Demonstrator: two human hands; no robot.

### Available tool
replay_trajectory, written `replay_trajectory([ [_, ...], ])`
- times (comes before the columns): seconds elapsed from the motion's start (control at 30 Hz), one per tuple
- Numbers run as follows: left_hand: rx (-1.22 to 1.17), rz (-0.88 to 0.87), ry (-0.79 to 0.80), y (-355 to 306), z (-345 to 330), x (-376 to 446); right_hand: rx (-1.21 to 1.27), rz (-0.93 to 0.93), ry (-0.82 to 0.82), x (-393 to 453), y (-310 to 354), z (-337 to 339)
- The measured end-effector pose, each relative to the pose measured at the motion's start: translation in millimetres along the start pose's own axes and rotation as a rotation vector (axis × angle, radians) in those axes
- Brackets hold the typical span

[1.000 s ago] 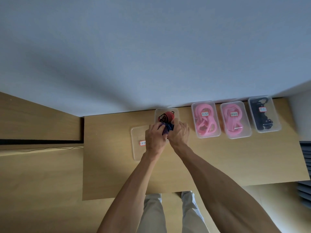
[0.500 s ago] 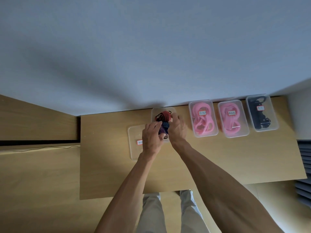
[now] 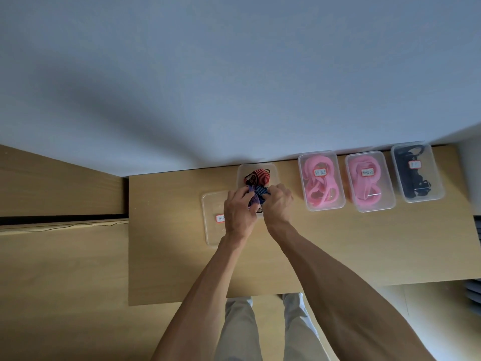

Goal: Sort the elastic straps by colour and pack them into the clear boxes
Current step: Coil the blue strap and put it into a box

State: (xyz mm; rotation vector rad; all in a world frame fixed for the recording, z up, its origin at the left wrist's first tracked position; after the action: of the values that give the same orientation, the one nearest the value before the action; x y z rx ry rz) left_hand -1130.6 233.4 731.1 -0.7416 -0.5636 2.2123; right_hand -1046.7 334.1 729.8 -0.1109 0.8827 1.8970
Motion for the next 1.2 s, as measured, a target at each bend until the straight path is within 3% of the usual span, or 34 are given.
replay_trajectory([
  [0.3,-0.057,-0.013,0.050,0,1,-3,-0.082,-0.023,0.051,-10,2,-7],
  [0.47,-0.032,-0.043,0.061,-2,5,-6,0.175,-0.099,0.025,-12,-2,2],
  [0.63,-0.040,-0.057,0.015,-1,3,-11,0.026,-0.044,0.084,-8,3,-13],
  [0.87,-0.027,-0.096,0.018,-9,11,-11,0.203,-0.046,-0.163,-34,-13,10],
  [1.2,0.094,-0.214,0.037,-27,3,-5,0.062,-0.038,-0.038,-29,-28,0],
])
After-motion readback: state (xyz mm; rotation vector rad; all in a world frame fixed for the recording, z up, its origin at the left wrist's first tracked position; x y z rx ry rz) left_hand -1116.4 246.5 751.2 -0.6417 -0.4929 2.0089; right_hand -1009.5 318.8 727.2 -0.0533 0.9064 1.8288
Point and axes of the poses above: each hand's wrist, its own x-axis towards the middle knuckle, its own z-axis out of the back of the hand, y = z × x, the point moved 8 cm from there along x, towards the middle knuckle, and after that the axes turned 14 degrees about y, right-handed, at the moved point
